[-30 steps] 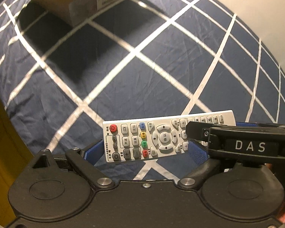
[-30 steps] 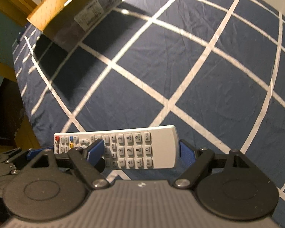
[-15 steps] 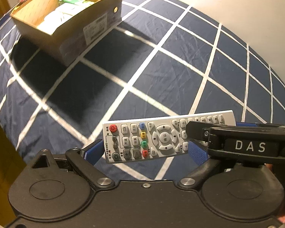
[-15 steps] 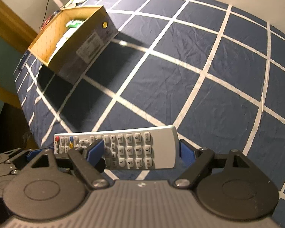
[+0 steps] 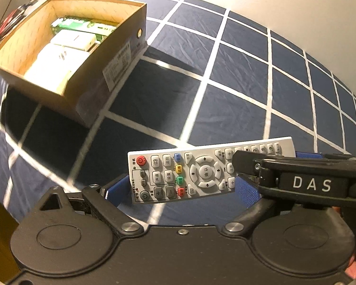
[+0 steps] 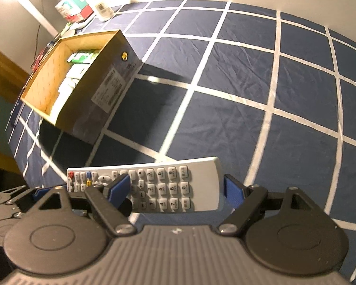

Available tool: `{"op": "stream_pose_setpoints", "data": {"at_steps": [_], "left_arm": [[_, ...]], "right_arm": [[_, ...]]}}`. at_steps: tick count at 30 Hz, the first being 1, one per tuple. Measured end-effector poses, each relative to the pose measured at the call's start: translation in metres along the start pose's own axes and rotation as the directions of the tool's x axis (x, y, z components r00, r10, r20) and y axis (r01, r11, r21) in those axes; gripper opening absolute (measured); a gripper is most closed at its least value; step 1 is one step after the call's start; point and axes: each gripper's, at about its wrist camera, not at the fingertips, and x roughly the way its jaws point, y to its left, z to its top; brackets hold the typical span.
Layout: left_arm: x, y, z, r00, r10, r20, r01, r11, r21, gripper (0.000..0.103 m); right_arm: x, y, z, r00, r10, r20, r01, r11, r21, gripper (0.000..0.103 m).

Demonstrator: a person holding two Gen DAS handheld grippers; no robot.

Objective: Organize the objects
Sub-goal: 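Lift and carry the TV remote with both grippers to the yellow box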

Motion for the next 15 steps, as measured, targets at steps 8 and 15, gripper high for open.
{"op": "stream_pose_setpoints", "data": {"at_steps": [8, 15], "left_arm": [[-0.004, 0.049, 0.037, 1.000, -0.030, -0.006, 0.031, 0.996, 0.081, 0.094], [-0.008, 0.085, 0.060, 0.998, -0.058, -0.020, 0.060, 0.986, 0.153, 0.094]], "right_arm": [[0.012, 0.048, 0.018, 0.999, -0.030, 0.031, 0.028, 0.997, 0.070, 0.084], [0.020, 0.084, 0.026, 0.997, -0.060, 0.055, 0.052, 0.989, 0.135, 0.084]]}}
